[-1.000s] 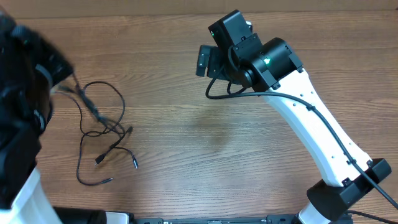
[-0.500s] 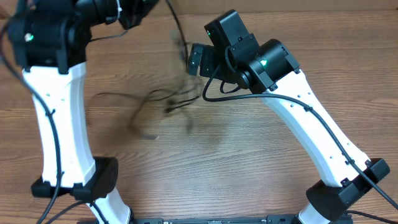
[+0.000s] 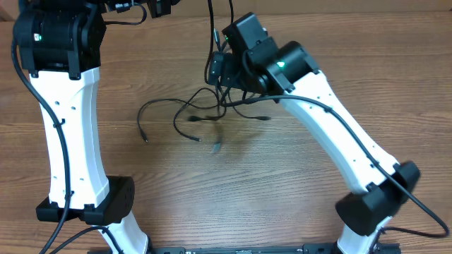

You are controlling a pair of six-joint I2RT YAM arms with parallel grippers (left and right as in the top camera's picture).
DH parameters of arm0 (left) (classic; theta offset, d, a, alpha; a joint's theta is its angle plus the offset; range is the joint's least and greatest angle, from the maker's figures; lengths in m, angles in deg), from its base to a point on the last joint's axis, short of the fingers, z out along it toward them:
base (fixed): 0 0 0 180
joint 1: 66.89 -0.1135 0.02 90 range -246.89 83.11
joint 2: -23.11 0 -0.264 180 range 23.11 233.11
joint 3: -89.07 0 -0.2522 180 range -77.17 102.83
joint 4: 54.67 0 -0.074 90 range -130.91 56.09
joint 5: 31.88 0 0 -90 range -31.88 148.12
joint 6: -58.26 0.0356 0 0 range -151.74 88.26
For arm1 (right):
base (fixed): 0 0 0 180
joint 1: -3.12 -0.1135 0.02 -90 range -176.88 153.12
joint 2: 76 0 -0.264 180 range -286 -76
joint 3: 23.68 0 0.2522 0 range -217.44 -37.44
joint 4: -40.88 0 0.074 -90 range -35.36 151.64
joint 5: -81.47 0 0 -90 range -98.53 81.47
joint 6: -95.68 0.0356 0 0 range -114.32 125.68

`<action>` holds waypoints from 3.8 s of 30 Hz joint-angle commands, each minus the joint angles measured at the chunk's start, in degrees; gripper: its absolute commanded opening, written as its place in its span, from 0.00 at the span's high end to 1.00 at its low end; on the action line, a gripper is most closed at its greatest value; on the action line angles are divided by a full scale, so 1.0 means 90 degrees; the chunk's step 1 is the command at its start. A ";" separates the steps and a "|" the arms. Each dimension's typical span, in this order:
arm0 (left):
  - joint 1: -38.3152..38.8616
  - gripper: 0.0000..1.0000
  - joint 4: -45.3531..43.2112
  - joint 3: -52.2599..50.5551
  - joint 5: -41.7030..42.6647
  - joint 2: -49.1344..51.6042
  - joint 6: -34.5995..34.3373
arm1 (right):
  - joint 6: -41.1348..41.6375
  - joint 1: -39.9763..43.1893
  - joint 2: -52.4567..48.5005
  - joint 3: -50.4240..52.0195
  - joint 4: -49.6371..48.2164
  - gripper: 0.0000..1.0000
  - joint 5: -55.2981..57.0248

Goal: Untangle cables

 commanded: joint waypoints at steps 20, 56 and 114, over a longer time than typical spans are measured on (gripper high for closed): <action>-0.4541 0.96 -0.2742 0.0211 0.2521 -0.0996 -0.2373 | -0.0204 0.2640 -0.1129 -0.0012 0.0636 0.96 0.0238; -0.3223 0.00 -0.1671 0.0209 -0.1115 -0.1001 0.0107 | -0.1710 0.1222 -0.1049 -0.1603 0.1826 0.00 -0.0743; 0.3808 0.07 0.4017 0.0092 -0.7327 0.4452 0.6516 | -0.2487 0.1239 0.0653 -0.4306 0.3390 0.00 0.1768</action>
